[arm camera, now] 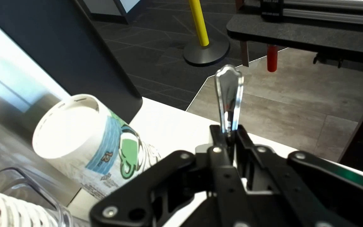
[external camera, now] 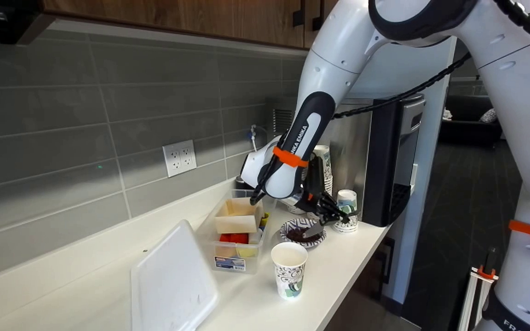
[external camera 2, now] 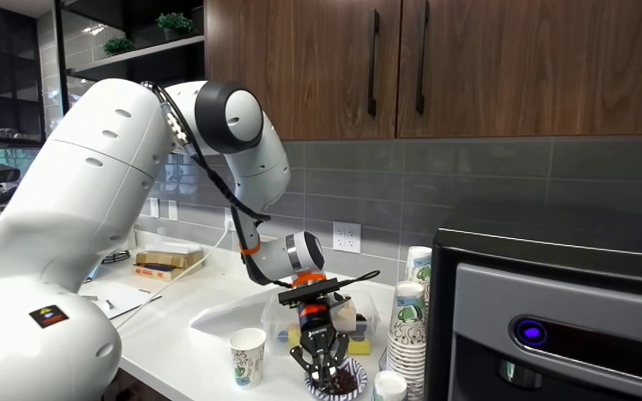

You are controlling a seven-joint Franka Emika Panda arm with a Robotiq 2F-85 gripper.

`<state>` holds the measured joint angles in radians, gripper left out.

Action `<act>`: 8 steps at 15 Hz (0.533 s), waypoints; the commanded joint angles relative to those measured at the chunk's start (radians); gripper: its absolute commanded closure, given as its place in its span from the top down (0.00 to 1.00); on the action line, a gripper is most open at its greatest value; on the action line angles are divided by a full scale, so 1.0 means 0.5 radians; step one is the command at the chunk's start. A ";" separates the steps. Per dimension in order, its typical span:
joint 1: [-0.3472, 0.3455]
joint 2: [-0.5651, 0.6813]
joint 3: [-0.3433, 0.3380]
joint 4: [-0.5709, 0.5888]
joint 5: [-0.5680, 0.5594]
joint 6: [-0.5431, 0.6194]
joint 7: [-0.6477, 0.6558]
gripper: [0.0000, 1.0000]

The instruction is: Use the spoon to stir in the bowl

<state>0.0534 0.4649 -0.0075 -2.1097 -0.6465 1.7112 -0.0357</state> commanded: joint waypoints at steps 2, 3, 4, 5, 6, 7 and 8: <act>-0.035 0.019 0.041 0.093 0.044 0.009 -0.158 0.03; -0.043 0.012 0.043 0.100 0.061 0.028 -0.176 0.03; -0.052 0.005 0.042 0.108 0.074 0.059 -0.193 0.03; -0.055 -0.008 0.039 0.108 0.079 0.097 -0.186 0.03; -0.050 -0.008 0.028 0.119 0.070 0.112 -0.155 0.03; -0.050 -0.007 0.017 0.127 0.053 0.135 -0.127 0.03; -0.049 -0.003 0.007 0.133 0.039 0.152 -0.101 0.03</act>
<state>0.0416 0.4672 0.0000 -2.0598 -0.6298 1.7607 -0.1011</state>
